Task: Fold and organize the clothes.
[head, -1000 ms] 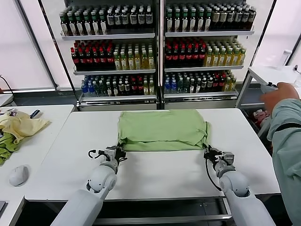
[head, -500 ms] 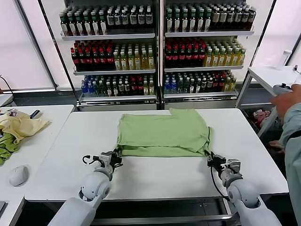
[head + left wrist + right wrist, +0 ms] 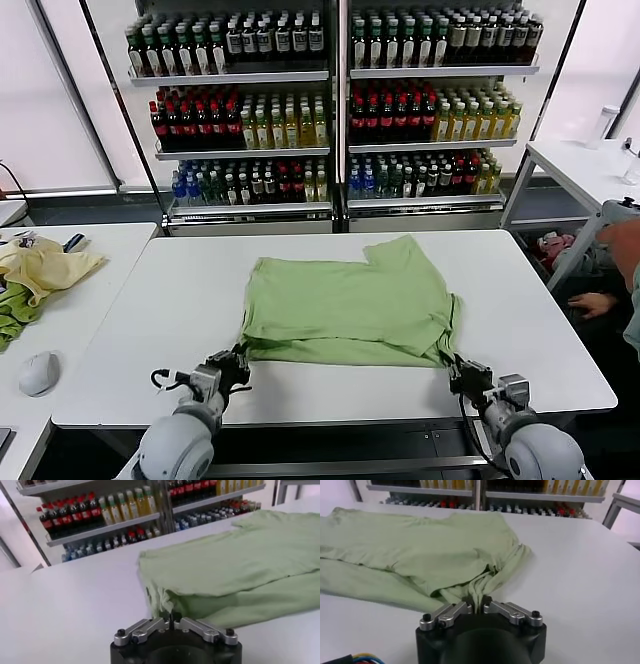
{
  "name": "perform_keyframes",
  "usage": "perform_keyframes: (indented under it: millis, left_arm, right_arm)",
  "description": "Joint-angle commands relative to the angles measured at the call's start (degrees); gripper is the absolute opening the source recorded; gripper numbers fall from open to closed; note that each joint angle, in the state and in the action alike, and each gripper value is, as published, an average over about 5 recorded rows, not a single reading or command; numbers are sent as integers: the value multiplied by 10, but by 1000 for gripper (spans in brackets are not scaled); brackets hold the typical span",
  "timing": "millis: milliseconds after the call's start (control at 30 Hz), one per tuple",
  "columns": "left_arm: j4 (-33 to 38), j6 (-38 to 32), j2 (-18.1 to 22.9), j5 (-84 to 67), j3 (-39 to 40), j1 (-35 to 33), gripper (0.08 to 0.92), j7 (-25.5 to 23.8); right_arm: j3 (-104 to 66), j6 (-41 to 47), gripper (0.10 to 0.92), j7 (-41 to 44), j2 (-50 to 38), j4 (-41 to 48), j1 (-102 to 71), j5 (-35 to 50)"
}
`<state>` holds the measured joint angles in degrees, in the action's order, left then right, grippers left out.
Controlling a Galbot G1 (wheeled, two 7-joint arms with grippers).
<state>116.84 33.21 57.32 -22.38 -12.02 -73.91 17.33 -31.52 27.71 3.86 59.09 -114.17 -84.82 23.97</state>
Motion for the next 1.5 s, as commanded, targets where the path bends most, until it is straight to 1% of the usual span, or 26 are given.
perform_keyframes:
  millis: [33, 167, 267, 367, 433, 567, 700, 900, 1000, 1233, 1333, 1500]
  left_arm:
    - [113, 2, -45, 12, -40, -151, 88, 1]
    - [109, 2, -52, 15, -41, -147, 88, 1]
    - [101, 2, -55, 14, -38, -134, 88, 0]
    - [96, 2, -57, 9, -36, -117, 93, -2]
    - [94, 2, -58, 4, -36, -106, 118, -3]
    - [86, 2, -60, -13, -44, -85, 219, -3]
    - [66, 1, -60, -48, -61, -40, 340, 1]
    - [-2, -2, -55, -146, -69, 67, 513, 16]
    - [-42, -11, -49, -165, -57, 120, 599, 19]
    - [-134, -20, -30, -157, 7, 222, 786, 18]
    - [-176, -21, -14, -145, 34, 257, 817, 16]
    - [-243, -21, 16, -128, 66, 302, 823, 16]
  right_arm:
    - [-28, 2, 184, 13, -3, -67, -85, -43]
    - [-33, 5, 184, 10, -2, -65, -85, -53]
    - [-33, 2, 219, 6, 0, -64, -77, -53]
    - [-35, -16, 299, 3, 0, -69, -72, -44]
    - [-37, -39, 360, -2, -1, -73, -67, -33]
    - [-40, -85, 472, -24, -4, -79, -44, 3]
    - [-33, -99, 584, -59, -4, -76, 1, 29]
    - [4, -74, 746, -113, 2, -36, 117, 51]
    - [33, -52, 804, -128, 9, 5, 174, 50]
    - [101, -1, 823, -145, 24, 134, 316, 53]
    - [124, 12, 823, -146, 33, 181, 364, 56]
    - [160, 24, 823, -145, 56, 263, 425, 56]
